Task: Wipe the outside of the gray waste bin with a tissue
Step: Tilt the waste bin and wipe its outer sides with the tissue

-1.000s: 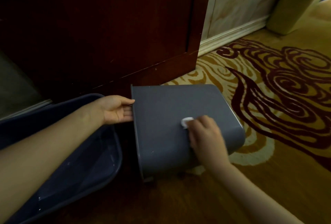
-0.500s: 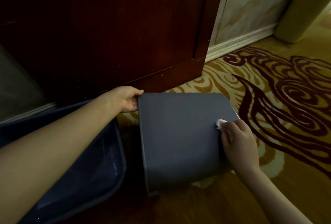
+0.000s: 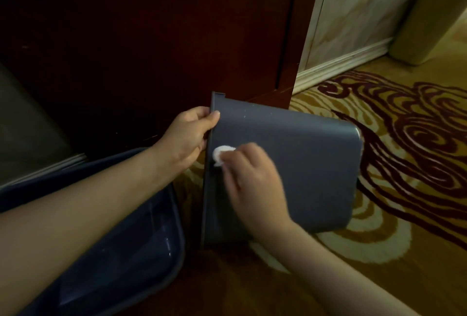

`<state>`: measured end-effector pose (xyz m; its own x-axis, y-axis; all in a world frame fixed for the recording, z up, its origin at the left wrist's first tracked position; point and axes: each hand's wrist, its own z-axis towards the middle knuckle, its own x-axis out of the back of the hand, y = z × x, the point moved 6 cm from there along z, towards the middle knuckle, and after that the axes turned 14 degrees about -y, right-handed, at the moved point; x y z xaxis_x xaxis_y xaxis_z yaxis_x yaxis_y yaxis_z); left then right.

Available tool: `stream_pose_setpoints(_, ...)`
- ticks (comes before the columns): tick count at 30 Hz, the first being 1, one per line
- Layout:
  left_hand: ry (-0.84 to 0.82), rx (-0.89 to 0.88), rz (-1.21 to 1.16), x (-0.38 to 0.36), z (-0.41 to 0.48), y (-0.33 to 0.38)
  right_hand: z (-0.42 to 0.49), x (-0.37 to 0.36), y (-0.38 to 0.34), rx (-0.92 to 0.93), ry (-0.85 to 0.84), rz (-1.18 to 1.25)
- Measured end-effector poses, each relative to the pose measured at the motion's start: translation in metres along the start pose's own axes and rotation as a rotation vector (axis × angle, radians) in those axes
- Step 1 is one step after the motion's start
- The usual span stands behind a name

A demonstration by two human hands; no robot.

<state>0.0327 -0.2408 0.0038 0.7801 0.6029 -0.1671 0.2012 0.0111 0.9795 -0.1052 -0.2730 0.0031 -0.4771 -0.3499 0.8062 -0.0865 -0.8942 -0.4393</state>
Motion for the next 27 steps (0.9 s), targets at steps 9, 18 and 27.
stream_pose_setpoints(9,-0.088,-0.016,-0.045,0.015,-0.019,-0.018,-0.017,-0.034,0.026,0.029,-0.072,-0.174)
stream_pose_setpoints(18,-0.256,0.073,-0.113,0.016,-0.033,-0.023,-0.056,0.045,0.121,-0.488,0.327,-0.001)
stream_pose_setpoints(27,-0.432,0.281,-0.351,0.009,-0.059,-0.023,0.01,0.023,-0.028,-0.012,0.081,-0.074)
